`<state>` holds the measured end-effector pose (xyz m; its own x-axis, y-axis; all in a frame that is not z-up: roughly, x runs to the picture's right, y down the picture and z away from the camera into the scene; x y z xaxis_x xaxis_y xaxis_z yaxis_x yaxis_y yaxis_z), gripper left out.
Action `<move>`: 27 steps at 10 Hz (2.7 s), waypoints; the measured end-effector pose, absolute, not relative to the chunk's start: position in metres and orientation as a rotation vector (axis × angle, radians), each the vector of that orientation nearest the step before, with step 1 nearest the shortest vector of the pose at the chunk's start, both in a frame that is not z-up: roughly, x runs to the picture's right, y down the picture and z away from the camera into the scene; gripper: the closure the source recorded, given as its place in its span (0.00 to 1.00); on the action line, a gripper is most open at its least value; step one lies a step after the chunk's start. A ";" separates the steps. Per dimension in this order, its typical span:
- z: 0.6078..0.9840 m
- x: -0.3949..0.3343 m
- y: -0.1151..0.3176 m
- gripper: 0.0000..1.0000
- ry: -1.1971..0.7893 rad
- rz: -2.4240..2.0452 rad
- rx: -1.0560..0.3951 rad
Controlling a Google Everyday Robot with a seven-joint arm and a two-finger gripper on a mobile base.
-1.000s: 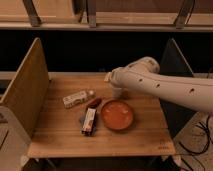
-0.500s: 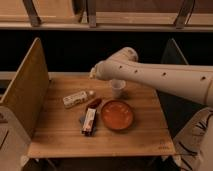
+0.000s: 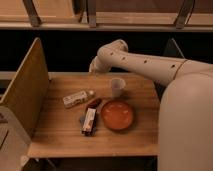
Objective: Place the bottle in the ceramic bowl
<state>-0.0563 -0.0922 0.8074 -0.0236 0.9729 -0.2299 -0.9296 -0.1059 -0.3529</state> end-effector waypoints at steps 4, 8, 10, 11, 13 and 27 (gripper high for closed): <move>0.814 -0.063 -0.090 0.64 -0.106 1.632 -0.505; 0.843 -0.108 -0.061 0.65 0.012 1.586 -0.646; 0.856 -0.122 -0.052 0.72 0.057 1.544 -0.677; 0.859 -0.129 -0.050 0.72 0.073 1.525 -0.684; 0.860 -0.126 -0.050 0.72 0.076 1.526 -0.681; 0.911 -0.171 0.015 0.78 0.088 1.838 -0.848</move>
